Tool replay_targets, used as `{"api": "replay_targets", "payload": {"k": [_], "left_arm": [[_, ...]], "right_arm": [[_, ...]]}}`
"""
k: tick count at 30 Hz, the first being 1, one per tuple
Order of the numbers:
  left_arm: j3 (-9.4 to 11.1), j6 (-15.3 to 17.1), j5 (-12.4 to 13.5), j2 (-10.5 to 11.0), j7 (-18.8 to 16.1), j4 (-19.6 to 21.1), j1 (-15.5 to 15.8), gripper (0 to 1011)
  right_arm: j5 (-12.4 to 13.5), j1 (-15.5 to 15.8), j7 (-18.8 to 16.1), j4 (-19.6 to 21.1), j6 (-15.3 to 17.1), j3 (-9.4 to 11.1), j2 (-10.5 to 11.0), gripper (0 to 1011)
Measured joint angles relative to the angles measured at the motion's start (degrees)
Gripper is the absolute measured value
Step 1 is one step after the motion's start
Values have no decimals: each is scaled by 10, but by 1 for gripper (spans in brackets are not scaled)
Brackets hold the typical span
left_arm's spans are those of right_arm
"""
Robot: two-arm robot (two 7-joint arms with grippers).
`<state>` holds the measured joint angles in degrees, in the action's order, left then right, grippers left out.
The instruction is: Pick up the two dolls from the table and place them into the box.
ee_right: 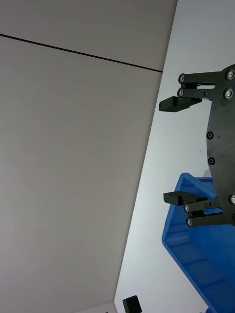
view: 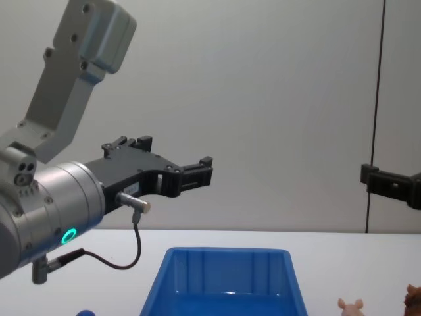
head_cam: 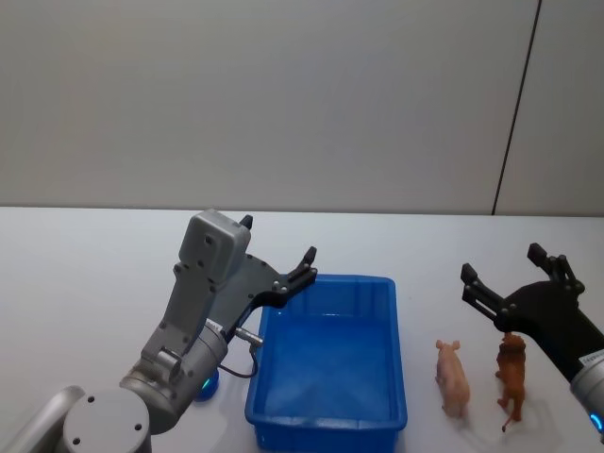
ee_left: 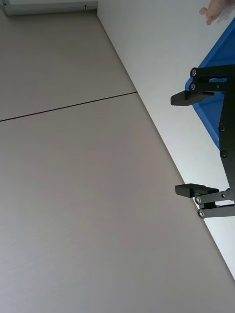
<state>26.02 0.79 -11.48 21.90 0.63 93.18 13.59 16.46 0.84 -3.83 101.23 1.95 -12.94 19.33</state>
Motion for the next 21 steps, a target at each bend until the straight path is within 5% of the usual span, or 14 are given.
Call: {"api": "replay_targets", "payload": {"k": [21], "left_arm": [[0, 0, 0, 0, 0, 0, 0, 1003]], "right_arm": [[0, 0, 0, 0, 0, 0, 0, 1001]]}}
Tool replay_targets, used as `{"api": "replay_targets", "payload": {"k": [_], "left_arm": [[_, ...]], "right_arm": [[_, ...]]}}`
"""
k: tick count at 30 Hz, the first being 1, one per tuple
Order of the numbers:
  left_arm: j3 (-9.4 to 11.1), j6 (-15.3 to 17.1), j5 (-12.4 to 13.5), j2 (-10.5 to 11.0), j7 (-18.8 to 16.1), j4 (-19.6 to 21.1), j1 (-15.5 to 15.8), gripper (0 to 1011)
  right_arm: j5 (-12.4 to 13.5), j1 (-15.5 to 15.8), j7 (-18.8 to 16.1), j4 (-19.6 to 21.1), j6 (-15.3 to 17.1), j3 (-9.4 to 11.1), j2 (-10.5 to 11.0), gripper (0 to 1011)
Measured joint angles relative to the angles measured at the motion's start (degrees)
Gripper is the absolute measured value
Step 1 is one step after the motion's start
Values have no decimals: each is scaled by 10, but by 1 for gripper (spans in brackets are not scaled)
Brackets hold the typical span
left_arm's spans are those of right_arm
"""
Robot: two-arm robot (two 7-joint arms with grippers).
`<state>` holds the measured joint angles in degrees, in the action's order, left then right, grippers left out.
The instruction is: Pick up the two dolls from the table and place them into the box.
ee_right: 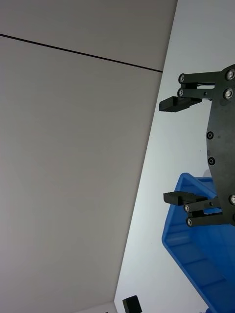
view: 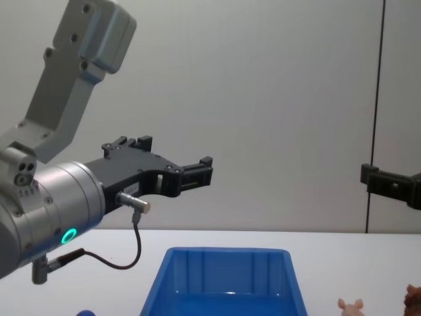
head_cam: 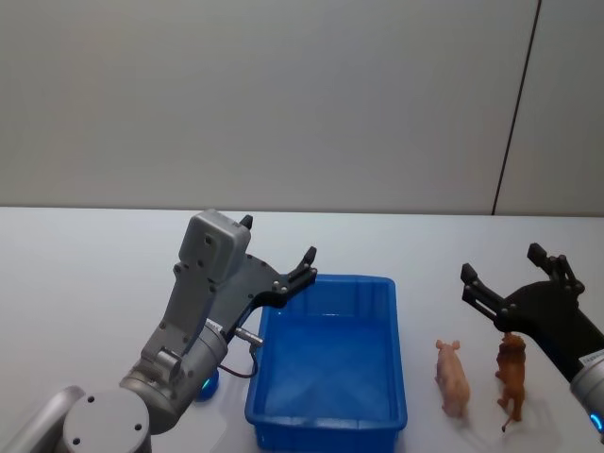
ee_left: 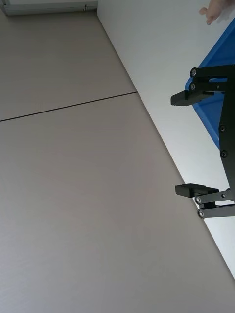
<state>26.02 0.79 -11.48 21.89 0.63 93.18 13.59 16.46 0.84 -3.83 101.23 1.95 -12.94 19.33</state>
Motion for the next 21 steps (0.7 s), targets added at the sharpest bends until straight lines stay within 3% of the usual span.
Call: {"api": "replay_targets", "payload": {"k": [21], "left_arm": [[0, 0, 0, 0, 0, 0, 0, 1003]], "right_arm": [[0, 0, 0, 0, 0, 0, 0, 1000]]}}
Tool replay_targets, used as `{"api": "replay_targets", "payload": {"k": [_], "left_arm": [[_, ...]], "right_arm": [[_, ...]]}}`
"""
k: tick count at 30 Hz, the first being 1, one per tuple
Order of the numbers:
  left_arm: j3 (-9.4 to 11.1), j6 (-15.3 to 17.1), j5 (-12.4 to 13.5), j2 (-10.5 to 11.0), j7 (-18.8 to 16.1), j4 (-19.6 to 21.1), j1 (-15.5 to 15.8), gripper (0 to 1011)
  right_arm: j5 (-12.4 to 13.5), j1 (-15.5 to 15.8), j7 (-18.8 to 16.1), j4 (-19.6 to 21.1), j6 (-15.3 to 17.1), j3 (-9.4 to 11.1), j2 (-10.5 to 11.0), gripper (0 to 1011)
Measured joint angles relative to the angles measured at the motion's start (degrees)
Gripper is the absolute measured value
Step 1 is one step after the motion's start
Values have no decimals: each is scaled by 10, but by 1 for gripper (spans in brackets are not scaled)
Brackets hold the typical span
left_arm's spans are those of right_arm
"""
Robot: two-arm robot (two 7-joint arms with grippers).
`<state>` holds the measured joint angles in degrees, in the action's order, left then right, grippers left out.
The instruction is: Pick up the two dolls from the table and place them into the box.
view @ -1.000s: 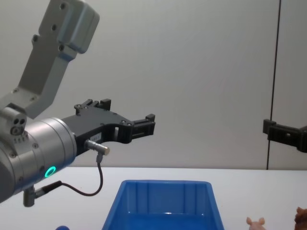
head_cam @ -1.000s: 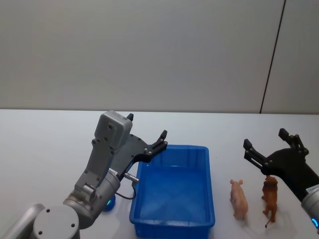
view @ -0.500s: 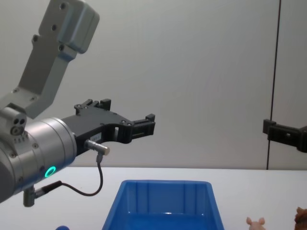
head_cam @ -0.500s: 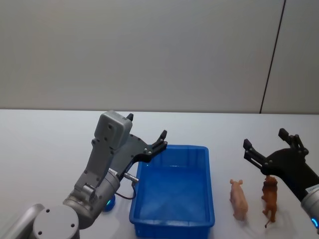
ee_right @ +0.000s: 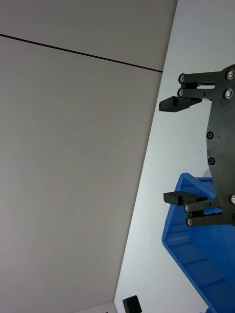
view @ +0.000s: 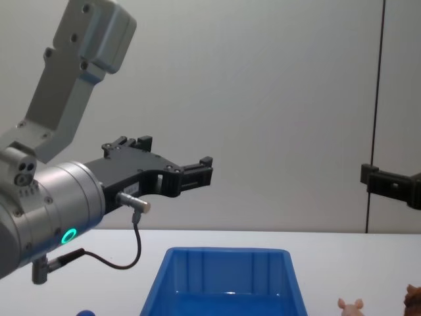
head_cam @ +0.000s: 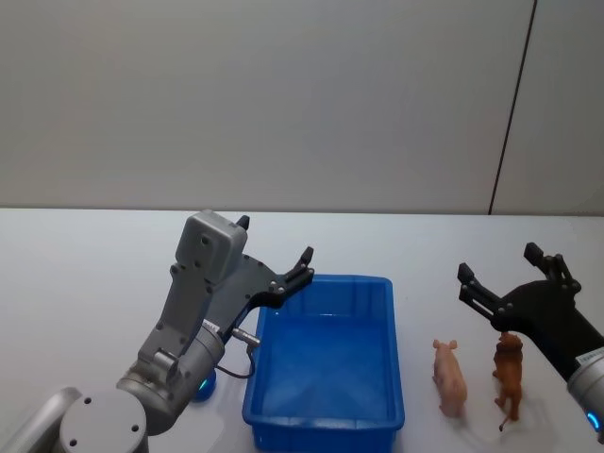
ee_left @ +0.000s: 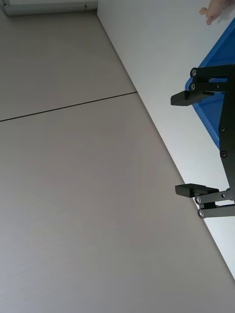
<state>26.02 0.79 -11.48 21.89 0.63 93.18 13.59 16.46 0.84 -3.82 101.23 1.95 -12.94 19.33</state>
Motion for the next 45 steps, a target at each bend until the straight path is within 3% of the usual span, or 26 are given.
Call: {"api": "replay_targets", "payload": {"k": [25, 45], "left_arm": [[0, 0, 0, 0, 0, 0, 0, 1003], [0, 0, 0, 0, 0, 0, 0, 1003]], "right_arm": [[0, 0, 1, 0, 1, 0, 0, 1001], [0, 18, 72, -19, 61, 3, -8, 1000]]}}
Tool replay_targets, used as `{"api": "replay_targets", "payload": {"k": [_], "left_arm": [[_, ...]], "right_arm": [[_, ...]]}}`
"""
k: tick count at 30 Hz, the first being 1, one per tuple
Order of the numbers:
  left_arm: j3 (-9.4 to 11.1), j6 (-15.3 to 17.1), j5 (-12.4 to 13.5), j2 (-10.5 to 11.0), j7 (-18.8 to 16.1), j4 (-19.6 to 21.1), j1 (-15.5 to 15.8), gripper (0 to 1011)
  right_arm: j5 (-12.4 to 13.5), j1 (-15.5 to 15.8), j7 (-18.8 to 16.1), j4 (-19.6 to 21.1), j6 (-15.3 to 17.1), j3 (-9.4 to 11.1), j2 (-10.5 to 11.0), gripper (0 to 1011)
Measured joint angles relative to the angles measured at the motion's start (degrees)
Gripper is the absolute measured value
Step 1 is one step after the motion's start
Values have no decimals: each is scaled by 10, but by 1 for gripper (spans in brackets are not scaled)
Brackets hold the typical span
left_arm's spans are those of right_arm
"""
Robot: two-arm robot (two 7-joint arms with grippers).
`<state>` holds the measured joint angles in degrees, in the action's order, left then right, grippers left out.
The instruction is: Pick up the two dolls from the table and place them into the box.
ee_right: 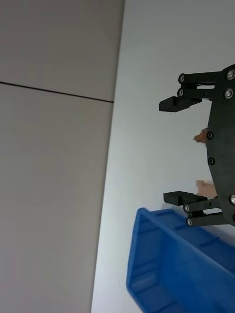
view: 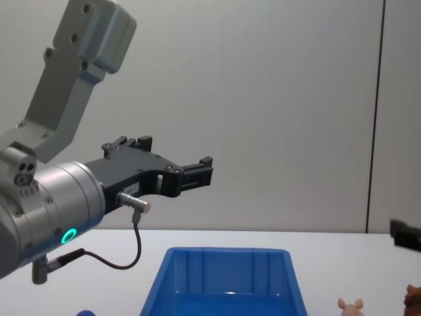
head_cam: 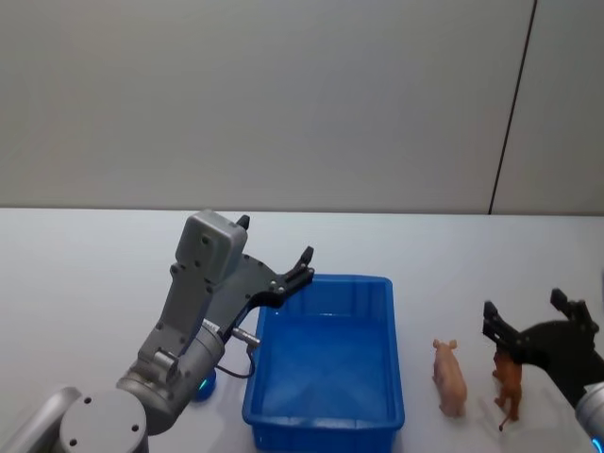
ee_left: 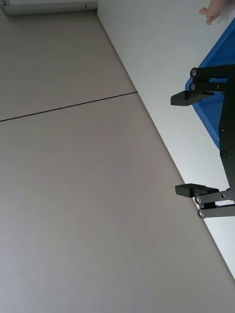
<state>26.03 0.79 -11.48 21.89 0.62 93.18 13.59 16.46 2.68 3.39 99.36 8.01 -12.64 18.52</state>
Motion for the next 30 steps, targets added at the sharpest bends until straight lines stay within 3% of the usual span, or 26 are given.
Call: {"api": "replay_targets", "payload": {"k": [11, 30], "left_arm": [[0, 0, 0, 0, 0, 0, 0, 1003], [0, 0, 0, 0, 0, 0, 0, 1003]], "right_arm": [[-6, 6, 39, -31, 34, -5, -14, 1000], [-26, -10, 89, -97, 57, -22, -57, 1001]]}}
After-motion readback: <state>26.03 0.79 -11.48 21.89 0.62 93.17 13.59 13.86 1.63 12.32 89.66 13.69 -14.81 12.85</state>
